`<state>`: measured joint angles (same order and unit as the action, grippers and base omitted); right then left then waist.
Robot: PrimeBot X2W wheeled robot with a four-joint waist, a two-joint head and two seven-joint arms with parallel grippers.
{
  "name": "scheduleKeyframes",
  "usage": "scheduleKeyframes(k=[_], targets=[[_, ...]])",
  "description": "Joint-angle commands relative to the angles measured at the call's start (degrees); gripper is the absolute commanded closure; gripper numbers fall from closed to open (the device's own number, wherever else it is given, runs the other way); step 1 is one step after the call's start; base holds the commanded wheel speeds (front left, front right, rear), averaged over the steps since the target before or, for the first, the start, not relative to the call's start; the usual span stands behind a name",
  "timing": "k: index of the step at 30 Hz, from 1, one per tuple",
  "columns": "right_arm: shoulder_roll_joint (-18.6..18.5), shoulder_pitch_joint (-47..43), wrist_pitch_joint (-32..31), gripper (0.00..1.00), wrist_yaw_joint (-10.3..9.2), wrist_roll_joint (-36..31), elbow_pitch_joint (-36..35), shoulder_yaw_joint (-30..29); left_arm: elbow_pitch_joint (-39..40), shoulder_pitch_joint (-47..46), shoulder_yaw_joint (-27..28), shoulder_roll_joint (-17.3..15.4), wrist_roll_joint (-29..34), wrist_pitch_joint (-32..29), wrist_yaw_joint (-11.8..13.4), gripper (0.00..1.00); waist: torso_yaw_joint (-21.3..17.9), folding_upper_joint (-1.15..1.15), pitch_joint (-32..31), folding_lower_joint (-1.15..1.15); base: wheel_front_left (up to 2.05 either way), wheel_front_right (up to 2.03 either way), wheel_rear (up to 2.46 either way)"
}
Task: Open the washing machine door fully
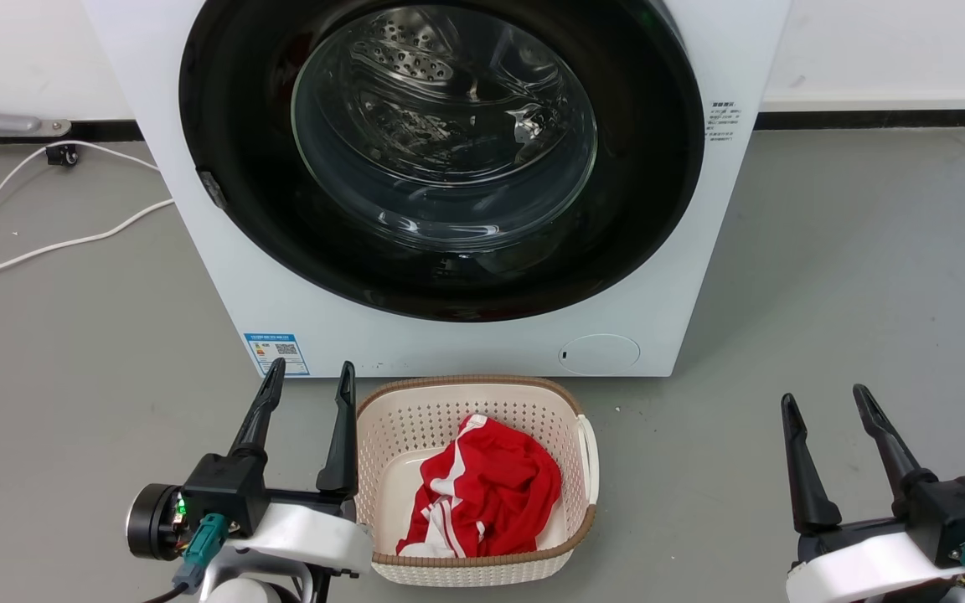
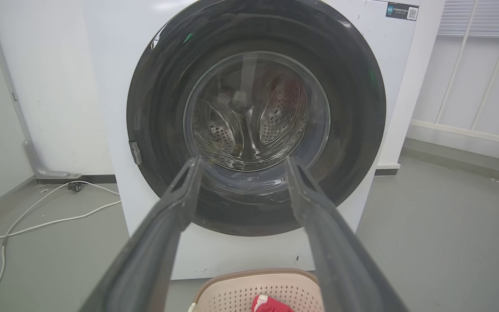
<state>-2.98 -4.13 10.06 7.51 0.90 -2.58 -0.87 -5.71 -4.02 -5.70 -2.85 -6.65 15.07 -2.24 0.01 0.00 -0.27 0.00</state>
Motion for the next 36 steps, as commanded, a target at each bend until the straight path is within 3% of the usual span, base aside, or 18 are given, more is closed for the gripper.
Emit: scheduleKeyframes(k=[1,6,7,9,20,23,31,36], targets=[[0.2,-0.6,0.1,0.0,-0.04,0.1,0.1,0.0,-0.1,0.4,-0.1,-0.1,0.1,0.2,0.2,0.0,0.0,0.0,0.0,0.0,0.0,0.0,0.0],[0.2,-0.6,0.2,0.0,-0.04,0.5,0.1,-0.1,-0.2,0.4,-0.1,-0.1,0.2,0.2,0.2,0.0,0.0,0.0,0.0,0.0,0.0,0.0,0.0],[0.2,-0.6,0.1,0.52,-0.04,0.7,0.2,-0.1,-0.2,0.4,-0.1,-0.1,0.2,0.2,0.2,0.0,0.0,0.0,0.0,0.0,0.0,0.0,0.0],[0.2,-0.5,0.1,1.0,-0.04,0.9,0.4,0.0,-0.3,0.4,0.0,-0.1,0.3,0.2,0.2,0.0,0.0,0.0,0.0,0.0,0.0,0.0,0.0],[0.2,-0.1,0.4,1.0,-0.04,5.0,1.0,0.2,-0.5,0.4,0.2,-0.1,0.9,0.2,0.3,0.0,-0.1,0.0,0.1,0.0,0.0,0.0,0.0],[0.2,0.6,1.6,1.0,-0.03,18.3,2.0,-0.1,-0.4,0.3,0.3,-0.1,1.1,0.2,0.4,0.0,-0.2,0.0,0.2,0.0,0.0,0.0,0.0],[0.2,5.6,2.0,1.0,-0.03,66.9,5.1,0.4,-0.1,-0.3,0.7,-0.1,2.1,0.2,0.3,0.0,-0.4,0.0,1.3,0.0,0.0,0.0,0.0],[0.2,11.7,-3.4,1.0,-0.02,84.9,6.5,-3.4,0.5,-1.2,1.3,-0.1,2.4,0.2,0.4,0.0,-0.6,0.0,3.1,0.0,0.0,0.0,0.0]])
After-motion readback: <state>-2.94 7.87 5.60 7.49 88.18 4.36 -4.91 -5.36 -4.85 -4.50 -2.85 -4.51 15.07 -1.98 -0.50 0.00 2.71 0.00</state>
